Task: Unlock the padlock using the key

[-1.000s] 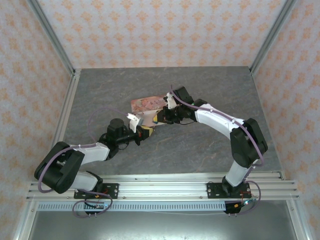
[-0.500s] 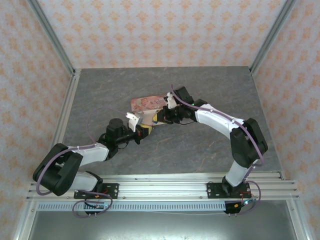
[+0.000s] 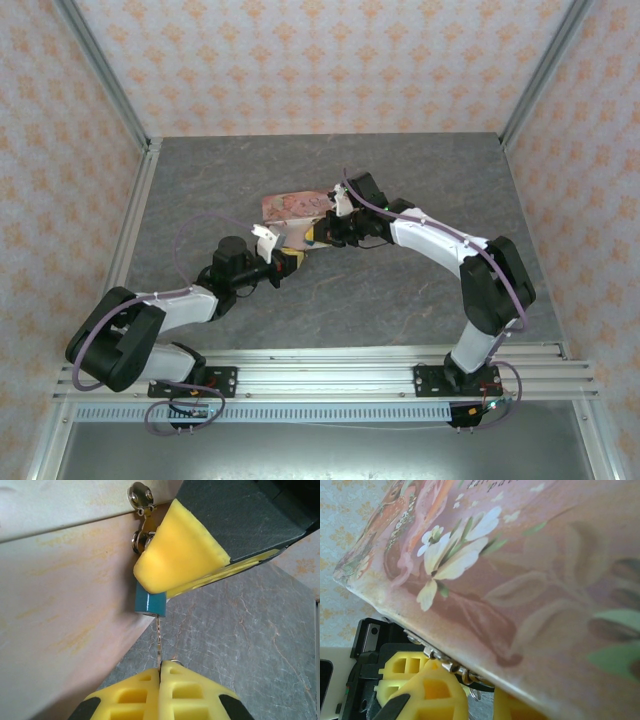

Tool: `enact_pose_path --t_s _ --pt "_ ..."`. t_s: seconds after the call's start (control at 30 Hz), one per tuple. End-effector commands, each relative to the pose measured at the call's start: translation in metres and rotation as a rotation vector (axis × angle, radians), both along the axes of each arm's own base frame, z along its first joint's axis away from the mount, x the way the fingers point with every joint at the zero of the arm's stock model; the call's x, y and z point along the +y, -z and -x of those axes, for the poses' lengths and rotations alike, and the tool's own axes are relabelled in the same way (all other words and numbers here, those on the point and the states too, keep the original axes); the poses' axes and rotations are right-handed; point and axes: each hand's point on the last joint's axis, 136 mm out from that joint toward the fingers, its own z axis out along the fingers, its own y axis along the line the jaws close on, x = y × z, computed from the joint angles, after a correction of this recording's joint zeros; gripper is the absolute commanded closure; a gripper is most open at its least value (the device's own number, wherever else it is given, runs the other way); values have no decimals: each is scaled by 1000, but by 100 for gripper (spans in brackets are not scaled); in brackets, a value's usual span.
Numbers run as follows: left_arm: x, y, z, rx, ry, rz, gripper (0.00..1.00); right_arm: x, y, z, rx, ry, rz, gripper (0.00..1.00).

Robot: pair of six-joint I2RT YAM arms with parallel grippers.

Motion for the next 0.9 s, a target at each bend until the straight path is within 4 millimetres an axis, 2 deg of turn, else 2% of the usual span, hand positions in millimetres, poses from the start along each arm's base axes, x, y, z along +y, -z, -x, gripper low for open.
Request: enact_pose_path --t_s 0.0,0.63,0.87 --pt "-2 -18 -7 -59 13 19 100 8 -35 -1 -85 -38 -99 100" --pt "-2 -23 -15 -26 36 112 100 11 -34 10 -91 -95 -137 100" --pt "0 -19 -23 -5 -2 119 100 12 -35 10 -83 -92 -156 100"
